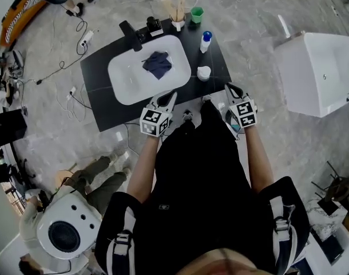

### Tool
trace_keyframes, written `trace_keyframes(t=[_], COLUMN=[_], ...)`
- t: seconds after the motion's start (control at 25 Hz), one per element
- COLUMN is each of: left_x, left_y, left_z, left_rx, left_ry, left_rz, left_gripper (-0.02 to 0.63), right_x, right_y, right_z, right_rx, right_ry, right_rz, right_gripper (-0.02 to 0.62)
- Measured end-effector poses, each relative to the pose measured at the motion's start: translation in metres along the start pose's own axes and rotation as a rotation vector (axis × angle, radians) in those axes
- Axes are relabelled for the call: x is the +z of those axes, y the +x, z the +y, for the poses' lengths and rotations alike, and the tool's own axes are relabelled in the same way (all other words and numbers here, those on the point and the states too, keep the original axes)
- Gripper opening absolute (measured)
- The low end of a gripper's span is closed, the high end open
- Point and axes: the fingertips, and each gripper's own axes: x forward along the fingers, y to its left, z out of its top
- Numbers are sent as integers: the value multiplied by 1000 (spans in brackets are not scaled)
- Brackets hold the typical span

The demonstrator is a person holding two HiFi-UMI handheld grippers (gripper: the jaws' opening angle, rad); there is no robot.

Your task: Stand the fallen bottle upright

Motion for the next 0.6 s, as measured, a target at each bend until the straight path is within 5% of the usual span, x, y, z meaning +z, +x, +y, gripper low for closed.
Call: trace_keyframes(t=[0.6], left_x=[-2], left_y=[-2], left_z=[-17], left_rx=[-74], left_ry=[16], left_rz=[-10], left_gripper=[18], right_x=[-35], right_y=[-40], right_z=[30], right_rx=[-10], right_ry=[48], right_rz=[58], right_gripper=[60])
